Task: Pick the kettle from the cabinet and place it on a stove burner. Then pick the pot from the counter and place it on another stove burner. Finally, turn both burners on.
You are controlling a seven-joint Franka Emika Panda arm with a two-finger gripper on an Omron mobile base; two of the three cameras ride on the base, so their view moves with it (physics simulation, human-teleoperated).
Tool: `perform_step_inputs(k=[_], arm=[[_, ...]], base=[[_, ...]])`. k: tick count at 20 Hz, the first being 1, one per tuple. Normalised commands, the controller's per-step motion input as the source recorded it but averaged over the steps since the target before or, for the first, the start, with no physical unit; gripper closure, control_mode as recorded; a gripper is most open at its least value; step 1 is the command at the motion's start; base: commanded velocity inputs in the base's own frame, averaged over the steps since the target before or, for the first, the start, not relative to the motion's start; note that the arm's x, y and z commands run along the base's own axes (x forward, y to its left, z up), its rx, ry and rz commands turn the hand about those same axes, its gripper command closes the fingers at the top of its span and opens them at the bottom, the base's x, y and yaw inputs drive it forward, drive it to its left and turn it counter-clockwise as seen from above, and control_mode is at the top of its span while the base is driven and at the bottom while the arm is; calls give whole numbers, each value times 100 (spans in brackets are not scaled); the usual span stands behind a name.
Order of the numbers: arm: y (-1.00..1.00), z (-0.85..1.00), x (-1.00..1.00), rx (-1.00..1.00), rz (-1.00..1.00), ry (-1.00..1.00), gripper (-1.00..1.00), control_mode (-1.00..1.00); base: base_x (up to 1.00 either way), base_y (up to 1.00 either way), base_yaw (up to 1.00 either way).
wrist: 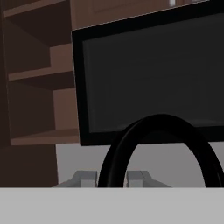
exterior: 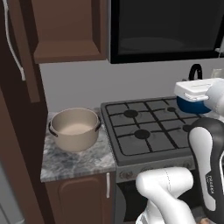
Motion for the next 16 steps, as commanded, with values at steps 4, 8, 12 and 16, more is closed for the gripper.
perform_step_inputs(k=[4,8,12,16], arm=[[0,0,0,0,0,0,100,100],[-4,-17,29,0,14,0,100,-100],[-4,-17,23,0,21,0,100,-100],[-2,-14,22,0,22,0,100,-100]], base=[[37,-8,5],[0,0,0],[0,0,0],[0,0,0]])
